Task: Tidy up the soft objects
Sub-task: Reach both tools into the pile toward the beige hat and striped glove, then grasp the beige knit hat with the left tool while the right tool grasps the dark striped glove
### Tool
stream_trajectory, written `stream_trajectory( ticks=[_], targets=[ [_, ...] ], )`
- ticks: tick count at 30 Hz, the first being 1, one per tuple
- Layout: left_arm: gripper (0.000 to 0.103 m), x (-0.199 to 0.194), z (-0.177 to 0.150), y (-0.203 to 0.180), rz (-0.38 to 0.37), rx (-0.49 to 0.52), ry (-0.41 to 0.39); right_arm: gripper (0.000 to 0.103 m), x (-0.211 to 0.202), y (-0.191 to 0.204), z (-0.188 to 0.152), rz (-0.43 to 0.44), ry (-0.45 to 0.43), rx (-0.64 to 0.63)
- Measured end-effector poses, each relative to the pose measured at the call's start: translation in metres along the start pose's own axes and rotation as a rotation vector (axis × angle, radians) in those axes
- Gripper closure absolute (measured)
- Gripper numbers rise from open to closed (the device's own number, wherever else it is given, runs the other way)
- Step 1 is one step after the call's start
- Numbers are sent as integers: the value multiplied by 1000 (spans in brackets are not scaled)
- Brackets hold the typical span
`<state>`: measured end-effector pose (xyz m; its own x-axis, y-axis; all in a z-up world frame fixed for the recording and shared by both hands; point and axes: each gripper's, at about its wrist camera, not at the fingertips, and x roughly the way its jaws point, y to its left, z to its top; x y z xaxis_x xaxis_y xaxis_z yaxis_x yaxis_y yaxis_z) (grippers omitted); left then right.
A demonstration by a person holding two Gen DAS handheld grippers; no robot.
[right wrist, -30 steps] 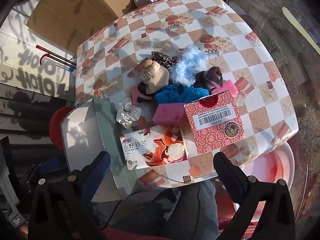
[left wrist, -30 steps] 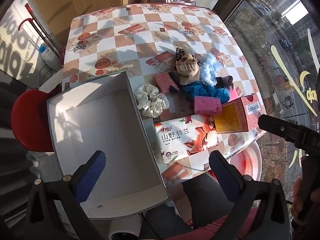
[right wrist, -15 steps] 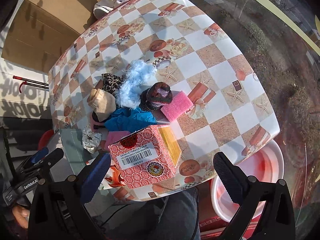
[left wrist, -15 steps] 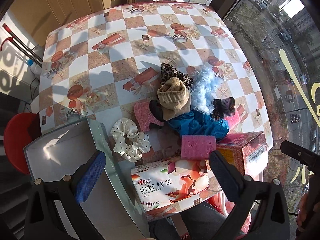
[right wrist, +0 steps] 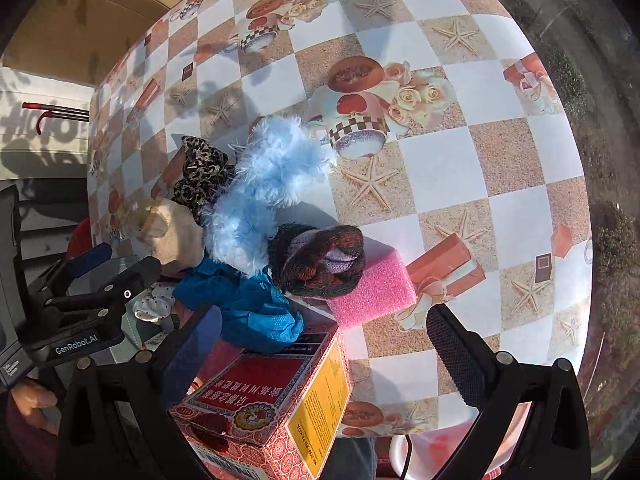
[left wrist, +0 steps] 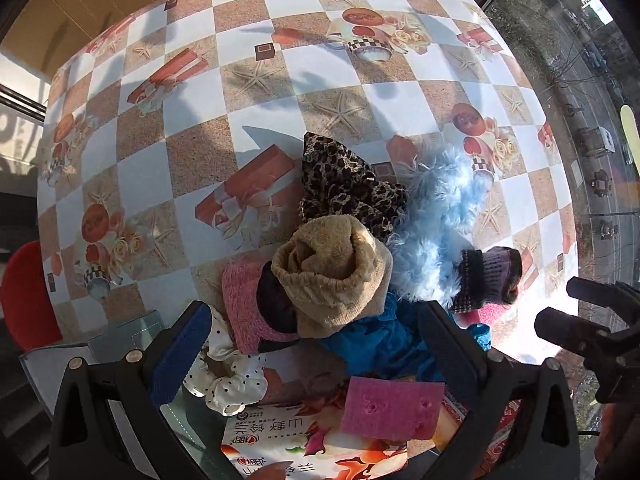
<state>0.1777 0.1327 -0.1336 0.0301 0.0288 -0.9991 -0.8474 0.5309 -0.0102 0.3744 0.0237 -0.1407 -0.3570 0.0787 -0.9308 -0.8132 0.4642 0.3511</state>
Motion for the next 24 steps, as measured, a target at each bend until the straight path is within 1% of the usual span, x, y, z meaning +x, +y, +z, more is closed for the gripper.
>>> stream_trajectory(
  ticks=[3, 5, 7, 8, 9, 10, 11, 12, 13, 15, 17, 18, 20, 24],
  targets=[
    [1, 12, 7, -1, 4, -1, 16, 0, 24, 3, 11, 18, 46, -36],
    [7, 19, 8, -1, 25, 0, 29, 0, 36, 4, 17, 17, 61, -55],
    [10, 25, 11, -1, 45, 4, 36, 0, 47, 4, 21, 20, 76, -60],
    [16, 28, 11, -1, 37, 2, 46, 0, 52, 3, 22, 24, 84, -58],
    [22, 30, 12, 0, 19, -4, 55, 3, 56, 2, 24, 30, 94, -54],
    [39, 33, 12, 1, -4, -11, 66, 10, 59, 1, 25, 34, 99, -52],
    [59, 35, 12, 2, -26, -20, 75, 33, 61, 1, 24, 37, 107, -53],
    [68, 37, 15, 2, -45, -29, 73, 44, 64, 1, 24, 20, 117, -56],
    [75, 37, 15, 3, -53, -34, 70, 44, 65, 1, 23, 17, 125, -57],
    [78, 33, 12, 4, -50, -39, 46, 49, 61, 1, 22, 20, 112, -59],
    [79, 25, 7, 5, -32, -33, 18, 50, 53, 1, 22, 25, 88, -67],
    [79, 15, 2, 7, -17, -27, 19, 51, 49, 0, 22, 30, 76, -67],
    [79, 4, -3, 6, -1, -19, -9, 51, 39, -2, 21, 47, 54, -62],
    [79, -21, -14, 6, 3, -23, -47, 51, 23, -6, 18, 67, 18, -54]
  ],
)
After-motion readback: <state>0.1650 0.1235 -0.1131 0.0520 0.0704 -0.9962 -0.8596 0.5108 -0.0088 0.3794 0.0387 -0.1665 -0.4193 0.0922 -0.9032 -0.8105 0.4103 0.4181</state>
